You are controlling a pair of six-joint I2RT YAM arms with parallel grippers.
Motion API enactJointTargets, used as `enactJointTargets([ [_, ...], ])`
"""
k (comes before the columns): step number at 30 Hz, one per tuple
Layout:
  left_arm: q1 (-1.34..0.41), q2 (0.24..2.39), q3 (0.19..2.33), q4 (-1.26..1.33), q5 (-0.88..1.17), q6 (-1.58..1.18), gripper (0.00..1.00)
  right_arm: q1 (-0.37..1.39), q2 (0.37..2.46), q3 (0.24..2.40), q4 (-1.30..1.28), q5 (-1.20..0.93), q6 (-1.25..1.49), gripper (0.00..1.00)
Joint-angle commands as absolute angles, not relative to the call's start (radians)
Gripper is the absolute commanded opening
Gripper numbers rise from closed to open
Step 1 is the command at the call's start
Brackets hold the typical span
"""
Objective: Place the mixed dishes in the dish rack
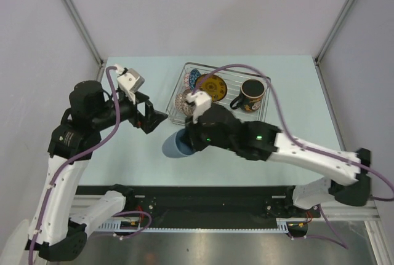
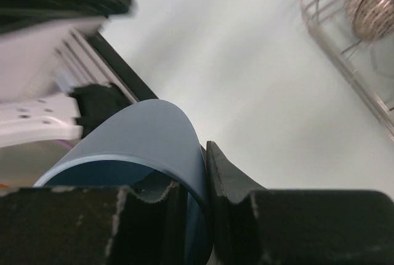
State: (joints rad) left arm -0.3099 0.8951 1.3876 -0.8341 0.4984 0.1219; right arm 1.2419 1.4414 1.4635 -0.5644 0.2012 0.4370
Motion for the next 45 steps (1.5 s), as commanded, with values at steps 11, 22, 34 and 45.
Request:
enactJointTargets([
  [11,-0.454,1.046,1.534,-0.747,0.895,-0.112,1.00,1.183,0.904,1.309,-0.546,0.201,0.647,0.00],
  [22,-0.468,1.101,1.404,-0.159,1.377,-0.739,1.00,1.011,0.865,1.224,-0.377,-0.055,0.729,0.00],
  [34,-0.489,1.106,1.330,-0.103,1.356,-0.739,1.00,0.899,0.900,1.175,-0.153,-0.360,0.850,0.00],
  [45,-0.503,1.112,1.332,-0.155,1.312,-0.703,1.00,0.890,0.949,1.154,-0.022,-0.367,0.864,0.00],
])
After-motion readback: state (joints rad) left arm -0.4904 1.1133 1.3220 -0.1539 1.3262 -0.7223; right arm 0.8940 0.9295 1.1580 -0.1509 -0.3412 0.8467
